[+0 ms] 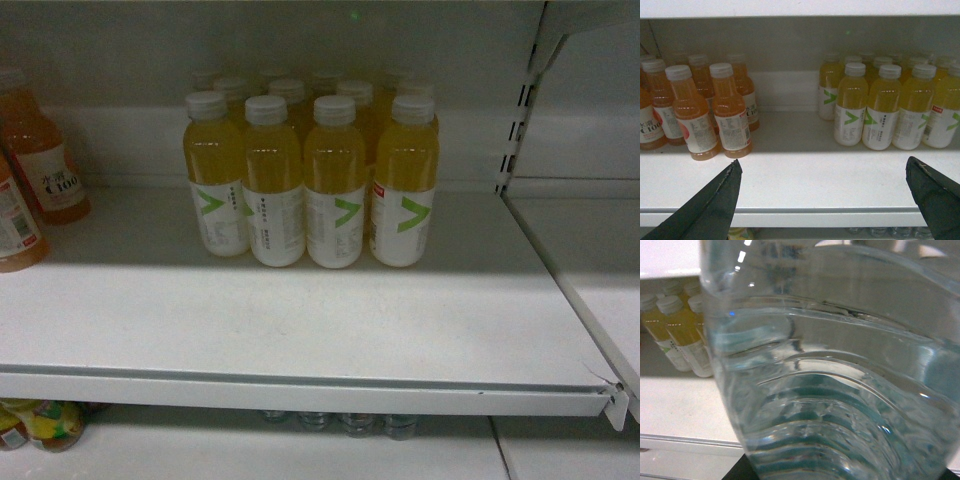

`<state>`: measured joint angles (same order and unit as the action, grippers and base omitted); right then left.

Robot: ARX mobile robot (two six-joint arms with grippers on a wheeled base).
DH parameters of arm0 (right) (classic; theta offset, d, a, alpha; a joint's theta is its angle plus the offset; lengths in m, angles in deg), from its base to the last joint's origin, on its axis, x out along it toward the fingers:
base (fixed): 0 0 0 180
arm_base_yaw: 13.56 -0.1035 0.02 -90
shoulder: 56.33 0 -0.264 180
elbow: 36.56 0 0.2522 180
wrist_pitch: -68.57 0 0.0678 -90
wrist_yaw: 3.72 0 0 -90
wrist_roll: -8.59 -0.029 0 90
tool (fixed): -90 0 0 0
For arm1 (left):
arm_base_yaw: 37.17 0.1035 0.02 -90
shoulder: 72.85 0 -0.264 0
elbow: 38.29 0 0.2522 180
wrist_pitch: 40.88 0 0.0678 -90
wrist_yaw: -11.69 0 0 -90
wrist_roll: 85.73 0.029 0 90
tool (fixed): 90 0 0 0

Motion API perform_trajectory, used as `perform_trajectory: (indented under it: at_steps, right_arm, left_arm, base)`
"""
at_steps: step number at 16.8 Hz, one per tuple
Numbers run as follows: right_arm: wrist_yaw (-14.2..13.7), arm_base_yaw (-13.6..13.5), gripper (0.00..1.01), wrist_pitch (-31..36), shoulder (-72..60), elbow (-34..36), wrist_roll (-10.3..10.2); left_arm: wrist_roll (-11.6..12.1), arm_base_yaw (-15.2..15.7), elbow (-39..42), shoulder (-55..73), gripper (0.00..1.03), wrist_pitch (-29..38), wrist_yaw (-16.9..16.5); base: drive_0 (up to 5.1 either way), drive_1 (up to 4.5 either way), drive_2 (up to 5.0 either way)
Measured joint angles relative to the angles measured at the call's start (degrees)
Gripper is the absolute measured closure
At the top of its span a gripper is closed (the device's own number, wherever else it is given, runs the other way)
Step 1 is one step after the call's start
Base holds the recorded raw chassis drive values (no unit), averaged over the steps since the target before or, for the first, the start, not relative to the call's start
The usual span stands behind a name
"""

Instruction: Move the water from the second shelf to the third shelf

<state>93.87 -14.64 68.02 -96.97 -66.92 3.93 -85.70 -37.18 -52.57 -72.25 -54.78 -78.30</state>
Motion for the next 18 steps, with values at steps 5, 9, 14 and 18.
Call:
perform_trajectory:
  at_steps: [5, 9, 14, 18]
  right_arm:
    - [-0.4, 0.1, 0.61, -0.2, 0.0, 0.0, 0.0]
    - [-0.2, 0.0, 0.61, 0.0, 0.0, 0.0, 0.0]
    - [-0.2, 0.0, 0.61, 0.0, 0.2, 0.0, 0.0]
    - [0.0, 0.0, 0.61, -0.1, 0.2, 0.0, 0.0]
  left_arm:
    - [0.0, 0.0, 0.0, 0.0, 0.05, 0.0, 0.0]
    - [0.0, 0.0, 0.0, 0.0, 0.05, 0.0, 0.0]
    - [0.0, 0.0, 0.0, 0.0, 0.05, 0.0, 0.0]
    - [0.0, 0.0, 0.0, 0.0, 0.05, -0.2, 0.0]
  base:
    - [0.0, 0.0, 0.0]
    - [0.0, 0.0, 0.0]
    - [-5.0, 2.37, 2.4]
    - [-5.0, 2.37, 2.4]
